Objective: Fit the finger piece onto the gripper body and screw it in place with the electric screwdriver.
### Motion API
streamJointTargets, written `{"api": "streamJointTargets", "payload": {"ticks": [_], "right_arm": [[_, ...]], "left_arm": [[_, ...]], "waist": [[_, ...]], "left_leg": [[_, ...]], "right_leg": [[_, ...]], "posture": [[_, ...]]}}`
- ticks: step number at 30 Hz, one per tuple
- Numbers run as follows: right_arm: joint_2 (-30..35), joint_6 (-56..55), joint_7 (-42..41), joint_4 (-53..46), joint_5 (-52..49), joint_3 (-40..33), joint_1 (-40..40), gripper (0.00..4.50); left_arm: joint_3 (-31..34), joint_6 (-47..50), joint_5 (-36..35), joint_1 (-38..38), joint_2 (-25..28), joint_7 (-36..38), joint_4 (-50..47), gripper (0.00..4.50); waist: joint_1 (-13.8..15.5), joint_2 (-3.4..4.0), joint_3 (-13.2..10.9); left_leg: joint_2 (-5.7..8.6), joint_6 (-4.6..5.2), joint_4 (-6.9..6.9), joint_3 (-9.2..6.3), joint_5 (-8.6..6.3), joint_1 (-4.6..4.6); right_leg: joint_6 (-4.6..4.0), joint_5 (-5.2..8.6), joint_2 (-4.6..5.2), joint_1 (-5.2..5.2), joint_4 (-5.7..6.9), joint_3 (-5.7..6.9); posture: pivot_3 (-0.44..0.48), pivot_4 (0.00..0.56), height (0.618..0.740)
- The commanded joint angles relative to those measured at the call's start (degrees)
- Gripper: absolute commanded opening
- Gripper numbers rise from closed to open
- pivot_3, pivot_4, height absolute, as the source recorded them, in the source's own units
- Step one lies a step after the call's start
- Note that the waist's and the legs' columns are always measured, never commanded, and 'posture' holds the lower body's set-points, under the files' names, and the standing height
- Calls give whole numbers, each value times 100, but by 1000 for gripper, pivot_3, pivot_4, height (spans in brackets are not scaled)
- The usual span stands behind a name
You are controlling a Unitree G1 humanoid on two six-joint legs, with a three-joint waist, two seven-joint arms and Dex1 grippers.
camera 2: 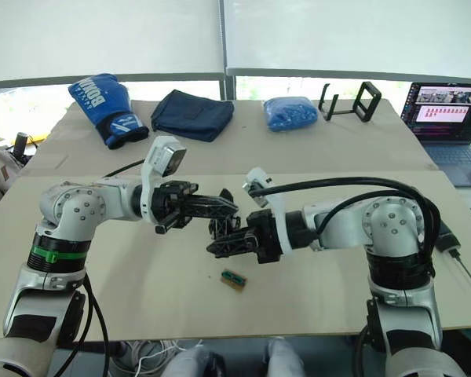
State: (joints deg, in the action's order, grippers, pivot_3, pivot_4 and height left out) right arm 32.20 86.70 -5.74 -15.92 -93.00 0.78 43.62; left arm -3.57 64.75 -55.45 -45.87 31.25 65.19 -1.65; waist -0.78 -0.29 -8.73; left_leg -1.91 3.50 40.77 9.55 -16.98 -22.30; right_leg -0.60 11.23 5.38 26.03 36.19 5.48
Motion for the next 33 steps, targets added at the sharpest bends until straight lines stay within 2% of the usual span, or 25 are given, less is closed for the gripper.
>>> {"api": "streamJointTargets", "payload": {"ticks": [1, 6, 10, 15, 16, 19, 22, 26, 30, 33], "right_arm": [[194, -325, 107, -55, -237, 21, -36, 385], [314, -581, 33, -148, -263, 137, -39, 385], [376, -729, -68, -221, -235, 189, -50, 385], [424, -923, -336, -376, -24, 156, -108, 385], [450, -985, -456, -458, 92, 116, -155, 385], [535, -1347, -951, -784, 672, -13, -384, 385], [490, -2273, -1759, -1134, 1601, -212, -863, 385], [641, -2738, -2556, -1241, 2320, -63, -1246, 385], [662, -3591, -3409, -980, 3309, 75, -1822, 385], [712, -5024, -4486, -816, 4521, 402, -2283, 385]], "left_arm": [[68, -71, -15, -22, 45, 87, -250, 0], [152, 48, -154, -29, -5, 32, -271, 0], [263, 143, -318, -39, -54, -37, -308, 1609], [372, 64, -264, -30, 1, -79, -279, 4092], [426, -10, -192, -16, 77, -79, -240, 4455], [519, -519, 248, 90, 394, 23, -91, 4500], [273, -1863, 1270, 417, 920, 521, 68, 4500], [6, -3428, 2268, 973, 1452, 1267, 355, 4500], [164, -4560, 2712, 1448, 1420, 1534, 1019, 4500], [30, -5625, 3226, 1760, 1274, 1612, 1621, 4500]], "waist": [[1, 0, 0], [-1, 0, 0], [4, -1, 0], [3, -1, 0], [3, -1, 0], [2, -1, 0], [-2, -1, 0], [-1, -1, 0], [54, -3, 1], [80, -4, 0]], "left_leg": [[0, 0, 0, 0, 0, 0], [-1, 0, 0, -1, 0, 0], [-1, 1, 0, -1, 0, -1], [-1, 1, 0, -2, 0, -1], [-1, 1, 0, -2, 0, -1], [-1, 1, 0, -2, 0, -1], [-2, 1, -1, -1, 0, 0], [-4, 0, -6, 6, 0, 0], [-3, 2, -2, 5, -1, -4], [-2, 12, 5, 7, -7, -9]], "right_leg": [[0, 0, 0, 0, 0, 0], [0, 0, 0, 0, -1, 0], [0, 0, 0, 0, -1, -1], [0, 0, 0, 0, -1, -1], [1, 0, 0, 0, -1, -1], [1, 0, 0, 0, -2, 0], [2, 1, -4, 0, -3, 0], [1, 1, -5, 4, -6, 1], [1, 1, -2, 4, -10, 2], [1, 1, 1, 5, -13, 3]], "posture": [[0, 150, 740], [0, 150, 740], [0, 150, 740], [0, 150, 740], [0, 150, 740], [0, 150, 740], [0, 150, 740], [0, 150, 740], [0, 150, 740], [0, 150, 740]]}}
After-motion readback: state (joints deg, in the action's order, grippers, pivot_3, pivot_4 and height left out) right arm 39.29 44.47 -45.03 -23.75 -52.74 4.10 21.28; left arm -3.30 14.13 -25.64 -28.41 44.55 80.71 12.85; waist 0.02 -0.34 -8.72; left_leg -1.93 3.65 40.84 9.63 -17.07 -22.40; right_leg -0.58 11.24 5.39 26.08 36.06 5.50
